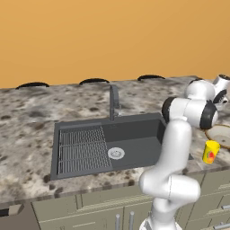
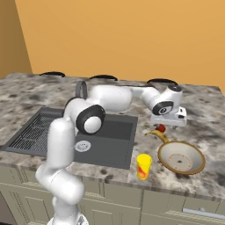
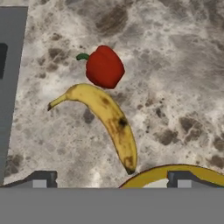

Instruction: Remove the bell pepper and banana from the sink. Then move the bowl and cup from the counter to the sink for washing.

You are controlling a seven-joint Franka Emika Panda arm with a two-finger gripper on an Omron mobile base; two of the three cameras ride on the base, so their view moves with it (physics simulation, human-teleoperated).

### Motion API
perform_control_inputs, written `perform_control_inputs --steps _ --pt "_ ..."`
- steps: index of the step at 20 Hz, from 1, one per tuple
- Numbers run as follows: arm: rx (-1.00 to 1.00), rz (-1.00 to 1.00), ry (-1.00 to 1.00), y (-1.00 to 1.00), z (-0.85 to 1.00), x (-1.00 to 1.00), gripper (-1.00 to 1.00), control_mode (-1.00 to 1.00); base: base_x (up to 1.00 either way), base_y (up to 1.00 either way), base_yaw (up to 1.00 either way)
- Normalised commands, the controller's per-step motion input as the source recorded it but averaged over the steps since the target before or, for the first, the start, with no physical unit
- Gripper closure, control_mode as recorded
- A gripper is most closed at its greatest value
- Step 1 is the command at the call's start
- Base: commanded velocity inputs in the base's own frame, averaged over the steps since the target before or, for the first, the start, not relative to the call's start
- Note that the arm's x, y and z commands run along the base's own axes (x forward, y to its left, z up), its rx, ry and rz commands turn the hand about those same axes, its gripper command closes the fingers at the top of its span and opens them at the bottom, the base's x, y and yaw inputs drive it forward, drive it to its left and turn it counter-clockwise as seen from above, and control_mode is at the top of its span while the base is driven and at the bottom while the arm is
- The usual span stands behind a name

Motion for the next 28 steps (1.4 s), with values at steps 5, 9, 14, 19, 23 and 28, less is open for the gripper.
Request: perform_control_inputs --steps 5,9,14,19,23,28 --pt "-0.06 -0.09 0.00 0.26 0.13 -0.43 -1.00 -1.00 0.00 0.00 0.00" --pt "-0.08 -0.10 0.00 0.35 0.06 -0.42 -1.00 -1.00 0.00 0.00 0.00" --pt "-0.04 -0.08 0.00 0.30 0.06 -0.41 -1.00 -1.00 0.00 0.00 0.00" --pt "0.00 -0.12 0.00 0.23 0.06 -0.41 -1.00 -1.00 0.00 0.00 0.00" --pt "0.00 -0.15 0.00 0.26 0.06 -0.42 -1.00 -1.00 0.00 0.00 0.00" --pt "0.00 -0.13 0.00 0.25 0.08 -0.38 -1.00 -1.00 0.00 0.00 0.00"
